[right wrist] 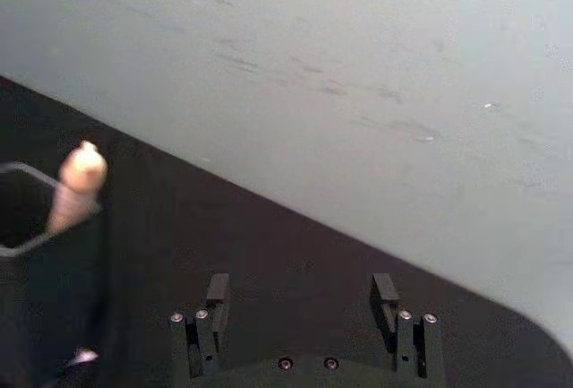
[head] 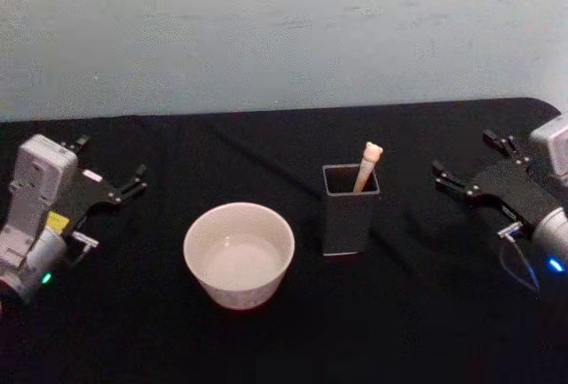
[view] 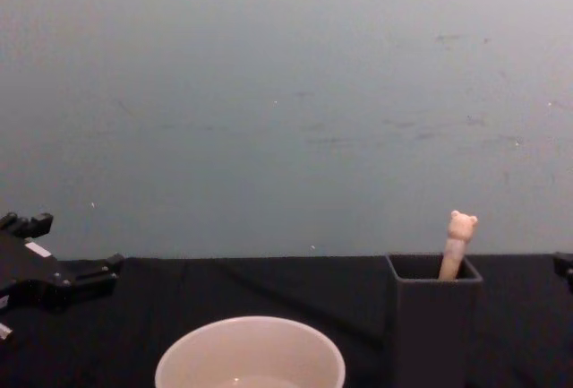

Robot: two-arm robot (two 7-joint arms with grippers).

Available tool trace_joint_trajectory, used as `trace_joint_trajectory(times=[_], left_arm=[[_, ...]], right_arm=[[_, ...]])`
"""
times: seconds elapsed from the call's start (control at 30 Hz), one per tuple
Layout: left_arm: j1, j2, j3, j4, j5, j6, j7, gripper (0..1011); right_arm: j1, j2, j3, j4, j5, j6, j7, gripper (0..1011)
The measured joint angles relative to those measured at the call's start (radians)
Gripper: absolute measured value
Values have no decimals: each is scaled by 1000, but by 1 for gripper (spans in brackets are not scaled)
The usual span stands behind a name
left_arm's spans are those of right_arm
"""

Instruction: Pick up the stirring spoon with one hand, stir inside the cup, then place it back in its original position.

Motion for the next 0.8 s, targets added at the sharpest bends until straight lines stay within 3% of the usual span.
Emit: trace_joint_trajectory(times=[0.13, 0.3, 0.53, 0.8], left_arm=[[0, 0, 0, 0, 0, 0, 0, 1001], [0, 0, 0, 0, 0, 0, 0, 1001], [0, 0, 0, 0, 0, 0, 0, 1001], [0, 0, 0, 0, 0, 0, 0, 1001]], right_arm=[[-34, 35, 39, -36, 110, 10, 133, 1002], [-73, 65, 66, -67, 176, -2, 235, 1002], [-109, 80, 79, -103, 209, -26, 330, 1002], [-80, 42, 60, -104, 202, -22, 387, 1002]])
